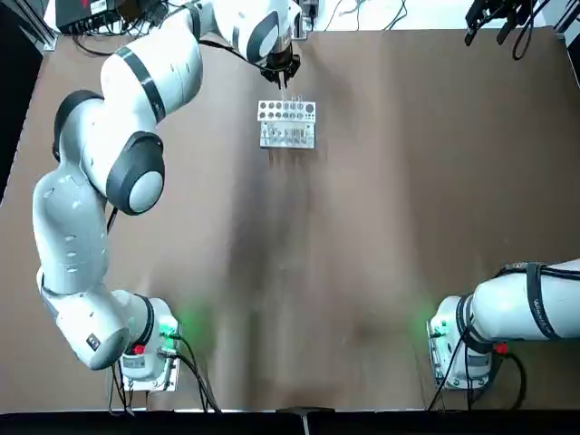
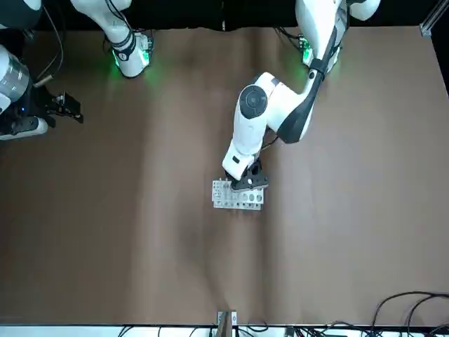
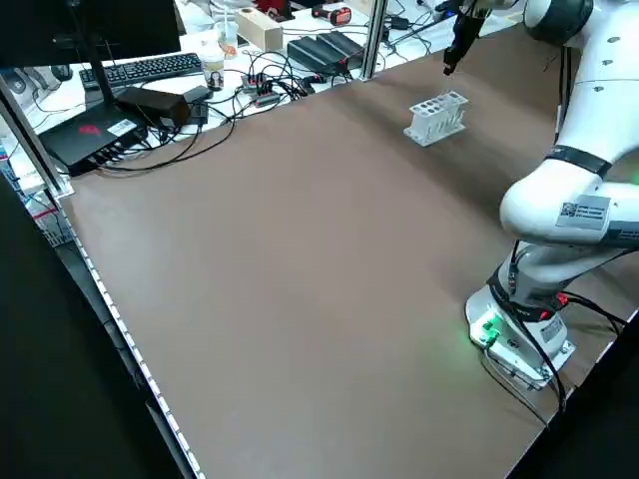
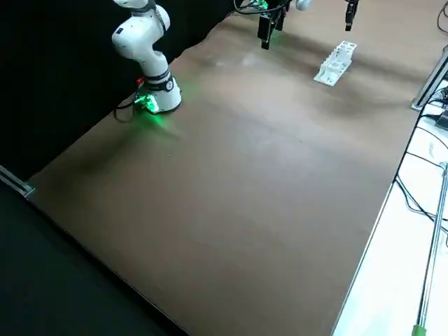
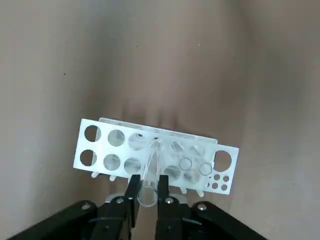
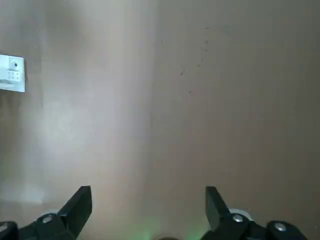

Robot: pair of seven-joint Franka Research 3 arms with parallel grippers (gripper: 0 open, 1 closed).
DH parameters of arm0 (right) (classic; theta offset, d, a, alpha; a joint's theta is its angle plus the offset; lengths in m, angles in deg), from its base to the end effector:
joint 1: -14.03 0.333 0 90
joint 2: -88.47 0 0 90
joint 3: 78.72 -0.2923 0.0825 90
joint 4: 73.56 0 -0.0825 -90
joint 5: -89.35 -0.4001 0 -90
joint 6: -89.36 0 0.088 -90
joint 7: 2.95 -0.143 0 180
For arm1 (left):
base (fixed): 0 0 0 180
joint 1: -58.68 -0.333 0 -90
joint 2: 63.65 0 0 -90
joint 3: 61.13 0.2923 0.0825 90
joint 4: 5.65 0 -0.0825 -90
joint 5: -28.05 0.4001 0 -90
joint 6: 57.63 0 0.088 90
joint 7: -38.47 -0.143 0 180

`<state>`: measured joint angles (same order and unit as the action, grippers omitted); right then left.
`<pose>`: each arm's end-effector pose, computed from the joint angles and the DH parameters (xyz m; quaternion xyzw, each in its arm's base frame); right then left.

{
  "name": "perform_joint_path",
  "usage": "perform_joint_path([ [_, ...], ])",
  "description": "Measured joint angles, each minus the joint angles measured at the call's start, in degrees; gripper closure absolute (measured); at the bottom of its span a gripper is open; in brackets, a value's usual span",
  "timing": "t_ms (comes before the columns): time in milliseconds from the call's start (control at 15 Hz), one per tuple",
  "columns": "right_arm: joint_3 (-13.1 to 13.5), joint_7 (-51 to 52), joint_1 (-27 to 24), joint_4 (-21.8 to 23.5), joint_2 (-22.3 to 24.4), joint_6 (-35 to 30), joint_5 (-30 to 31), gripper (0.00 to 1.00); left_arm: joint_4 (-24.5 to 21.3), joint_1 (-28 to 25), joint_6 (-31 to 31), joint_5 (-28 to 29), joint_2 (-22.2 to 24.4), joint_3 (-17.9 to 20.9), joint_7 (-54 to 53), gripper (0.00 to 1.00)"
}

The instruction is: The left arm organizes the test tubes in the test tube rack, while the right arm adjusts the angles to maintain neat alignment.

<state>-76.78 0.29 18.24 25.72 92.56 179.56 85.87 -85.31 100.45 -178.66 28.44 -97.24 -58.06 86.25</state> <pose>0.5419 0.0297 0.5266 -0.9975 -0.0467 0.0433 0.0319 0.5718 -0.4653 0.3195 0.9949 0.0720 0.0617 0.0340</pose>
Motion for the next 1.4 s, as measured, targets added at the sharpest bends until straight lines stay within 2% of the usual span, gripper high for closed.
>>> perform_joint_path([
  [667, 0.0, 0.0, 0.0, 0.0, 0.0, 0.0, 0.0, 0.00, 0.0, 0.1, -1.4, 0.0, -1.1, 0.0, 0.0, 0.79],
  [733, 0.0, 0.0, 0.0, 0.0, 0.0, 0.0, 0.0, 0.00, 0.0, 0.1, -1.5, 0.0, -1.1, 0.0, 0.0, 0.74],
  [800, 0.0, 0.0, 0.0, 0.0, 0.0, 0.0, 0.0, 0.00, 0.0, 0.1, -2.4, 0.0, -1.0, 0.0, 0.0, 0.57],
  [1000, 0.0, 0.0, 0.0, 0.0, 0.0, 0.0, 0.0, 0.00, 0.0, 0.1, -2.8, 0.0, -1.1, 0.0, 0.0, 0.34],
  [1267, 0.0, 0.0, 0.0, 0.0, 0.0, 0.0, 0.0, 0.00, 0.0, 0.1, -2.9, 0.0, -1.1, 0.0, 0.0, 0.29],
  [1400, 0.0, 0.0, 0.0, 0.0, 0.0, 0.0, 0.0, 0.00, 0.2, -0.1, -3.0, 0.0, -0.9, 0.2, 0.0, 0.16],
])
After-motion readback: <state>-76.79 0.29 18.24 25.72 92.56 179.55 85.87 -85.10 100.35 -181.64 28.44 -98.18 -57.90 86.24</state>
